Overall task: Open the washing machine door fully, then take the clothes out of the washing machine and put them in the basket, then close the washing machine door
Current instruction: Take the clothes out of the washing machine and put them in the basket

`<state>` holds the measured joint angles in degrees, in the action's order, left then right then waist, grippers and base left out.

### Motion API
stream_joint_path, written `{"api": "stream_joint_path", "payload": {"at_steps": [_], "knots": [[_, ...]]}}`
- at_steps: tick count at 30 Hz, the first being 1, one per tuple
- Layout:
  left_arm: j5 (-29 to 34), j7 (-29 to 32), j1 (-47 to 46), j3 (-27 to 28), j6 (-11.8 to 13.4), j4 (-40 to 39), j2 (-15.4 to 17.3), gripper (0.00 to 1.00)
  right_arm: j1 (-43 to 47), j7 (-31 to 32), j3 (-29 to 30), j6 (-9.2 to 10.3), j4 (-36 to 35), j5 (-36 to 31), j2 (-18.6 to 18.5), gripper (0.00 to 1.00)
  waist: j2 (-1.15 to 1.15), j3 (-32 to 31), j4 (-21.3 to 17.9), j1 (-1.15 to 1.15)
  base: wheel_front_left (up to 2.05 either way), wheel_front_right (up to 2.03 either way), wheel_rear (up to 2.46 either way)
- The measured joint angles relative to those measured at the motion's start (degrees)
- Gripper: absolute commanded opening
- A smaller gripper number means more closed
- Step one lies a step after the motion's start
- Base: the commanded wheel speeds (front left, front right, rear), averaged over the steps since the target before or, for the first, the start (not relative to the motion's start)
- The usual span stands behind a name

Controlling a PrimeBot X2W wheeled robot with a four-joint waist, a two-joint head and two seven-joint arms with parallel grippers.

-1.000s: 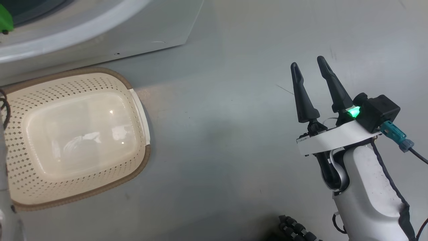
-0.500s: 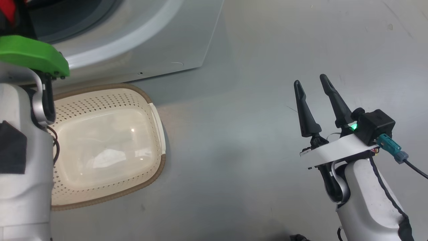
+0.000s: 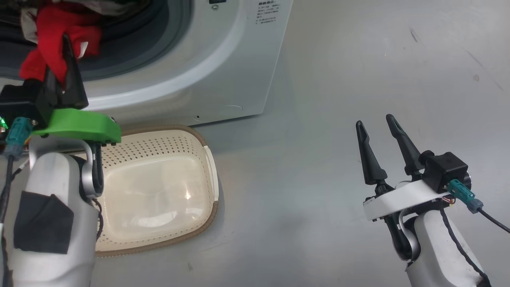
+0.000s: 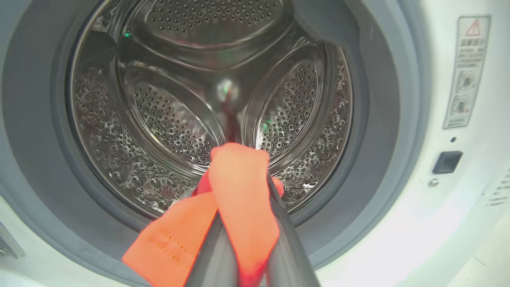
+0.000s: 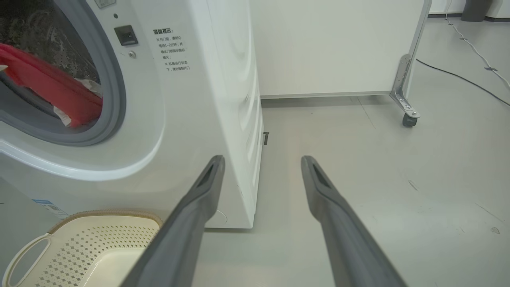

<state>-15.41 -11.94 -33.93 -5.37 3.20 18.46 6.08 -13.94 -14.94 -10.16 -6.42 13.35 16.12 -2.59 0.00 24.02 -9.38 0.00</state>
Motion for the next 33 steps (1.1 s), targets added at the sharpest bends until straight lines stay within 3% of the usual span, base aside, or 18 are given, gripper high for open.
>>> {"api": "stream_joint_path", "payload": {"at_steps": [33], "knots": [[2.35,-1.33,15.73,-3.67,1.1,-20.74,-1.46,0.0,10.6,0.0,-0.47,-0.08,1.86,-2.67,0.02,1.0,0.0,-16.82,6.31,0.0,0.0,0.0,0.0]]}}
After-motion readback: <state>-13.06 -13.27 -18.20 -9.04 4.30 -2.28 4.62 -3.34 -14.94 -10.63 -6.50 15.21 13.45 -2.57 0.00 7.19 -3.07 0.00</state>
